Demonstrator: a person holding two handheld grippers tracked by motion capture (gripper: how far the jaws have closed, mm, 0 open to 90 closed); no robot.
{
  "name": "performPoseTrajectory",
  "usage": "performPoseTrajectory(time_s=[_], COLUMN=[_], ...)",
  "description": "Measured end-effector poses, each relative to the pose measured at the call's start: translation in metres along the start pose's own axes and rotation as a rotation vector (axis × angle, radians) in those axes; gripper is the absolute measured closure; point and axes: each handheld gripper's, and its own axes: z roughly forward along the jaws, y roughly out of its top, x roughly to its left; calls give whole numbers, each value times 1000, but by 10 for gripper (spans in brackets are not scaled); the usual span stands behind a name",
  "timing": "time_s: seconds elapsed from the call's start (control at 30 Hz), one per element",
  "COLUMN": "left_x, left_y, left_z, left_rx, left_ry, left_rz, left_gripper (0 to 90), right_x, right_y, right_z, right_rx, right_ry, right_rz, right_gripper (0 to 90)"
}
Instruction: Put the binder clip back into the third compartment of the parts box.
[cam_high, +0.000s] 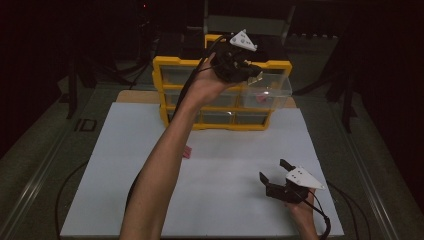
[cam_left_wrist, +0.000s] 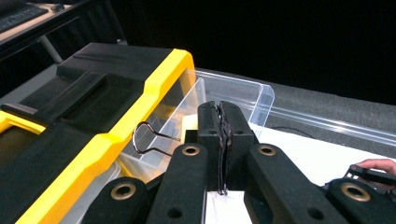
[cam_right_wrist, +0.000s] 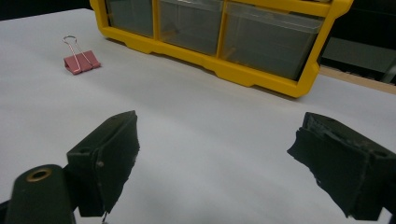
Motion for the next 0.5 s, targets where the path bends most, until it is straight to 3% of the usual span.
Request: performPoseTrajectory(time_s=[0.5], left_x=[-5], left_y=[3], left_z=[12], left_rx=[-9], left_ry=[-5], left_rz=[-9], left_gripper=[890], right_x=[0], right_y=[0], right_z=[0], right_rx=[-1], right_ry=[2], right_rz=[-1], right_gripper=[125])
